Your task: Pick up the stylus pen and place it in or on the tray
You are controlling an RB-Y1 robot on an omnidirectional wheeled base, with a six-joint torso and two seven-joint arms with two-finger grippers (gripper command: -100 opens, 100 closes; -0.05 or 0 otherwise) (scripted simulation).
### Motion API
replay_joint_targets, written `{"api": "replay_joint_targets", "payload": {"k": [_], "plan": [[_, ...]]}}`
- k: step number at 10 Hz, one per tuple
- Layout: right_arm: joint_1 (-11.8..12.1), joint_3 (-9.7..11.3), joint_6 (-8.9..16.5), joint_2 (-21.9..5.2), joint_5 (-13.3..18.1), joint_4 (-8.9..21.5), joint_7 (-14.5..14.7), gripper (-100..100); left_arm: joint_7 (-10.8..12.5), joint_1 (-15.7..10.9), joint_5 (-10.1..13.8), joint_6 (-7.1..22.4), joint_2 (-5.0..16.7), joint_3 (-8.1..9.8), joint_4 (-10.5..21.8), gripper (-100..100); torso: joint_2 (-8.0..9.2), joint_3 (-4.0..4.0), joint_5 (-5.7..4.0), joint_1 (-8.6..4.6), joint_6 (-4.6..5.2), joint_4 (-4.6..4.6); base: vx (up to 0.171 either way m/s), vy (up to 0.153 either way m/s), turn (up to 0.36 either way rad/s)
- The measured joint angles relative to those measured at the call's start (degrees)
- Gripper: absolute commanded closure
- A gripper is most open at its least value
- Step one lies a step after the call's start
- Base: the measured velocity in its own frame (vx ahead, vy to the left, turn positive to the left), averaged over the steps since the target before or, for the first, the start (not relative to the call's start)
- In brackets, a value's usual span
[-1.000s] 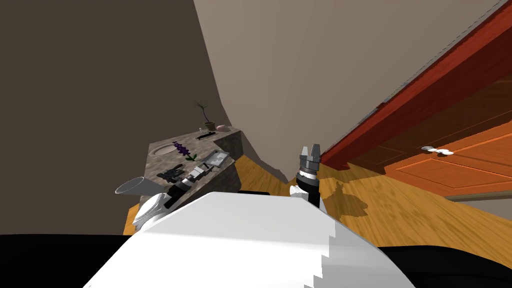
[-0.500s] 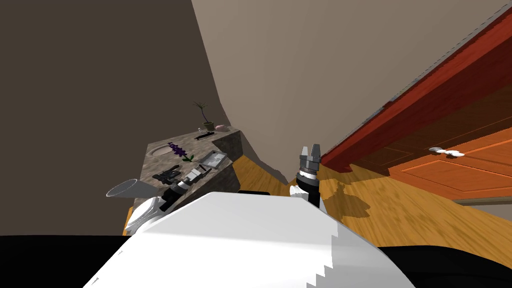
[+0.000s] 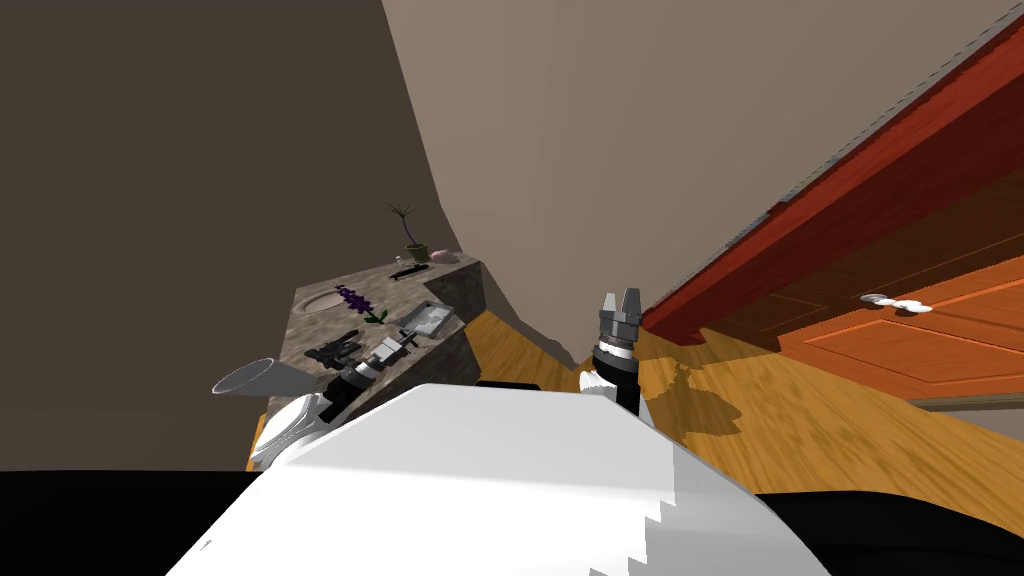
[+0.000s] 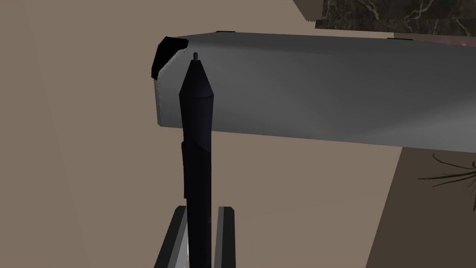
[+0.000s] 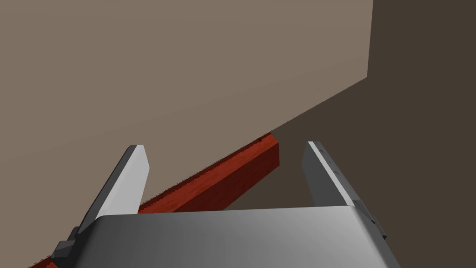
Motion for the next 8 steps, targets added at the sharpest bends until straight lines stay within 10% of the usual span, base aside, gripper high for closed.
{"api": "replay_joint_targets", "payload": {"k": [1, 8], "plan": [[0.00, 0.00, 0.00, 0.00, 0.00, 0.00, 0.00, 0, 0.00, 0.00, 0.00, 0.00, 0.00, 0.00, 0.00, 100, 0.00, 0.00, 0.00, 0.00, 0.00, 0.00, -0.059, 0.076, -0.071], [-0.01, 0.00, 0.00, -0.01, 0.00, 0.00, 0.00, 0, -5.44, 2.24, 8.73, 10.62, 0.58, -11.11, -6.39, 100, 0.27, 0.18, -0.02, 0.16, -0.01, 0.10, -0.065, 0.075, -0.035]]}}
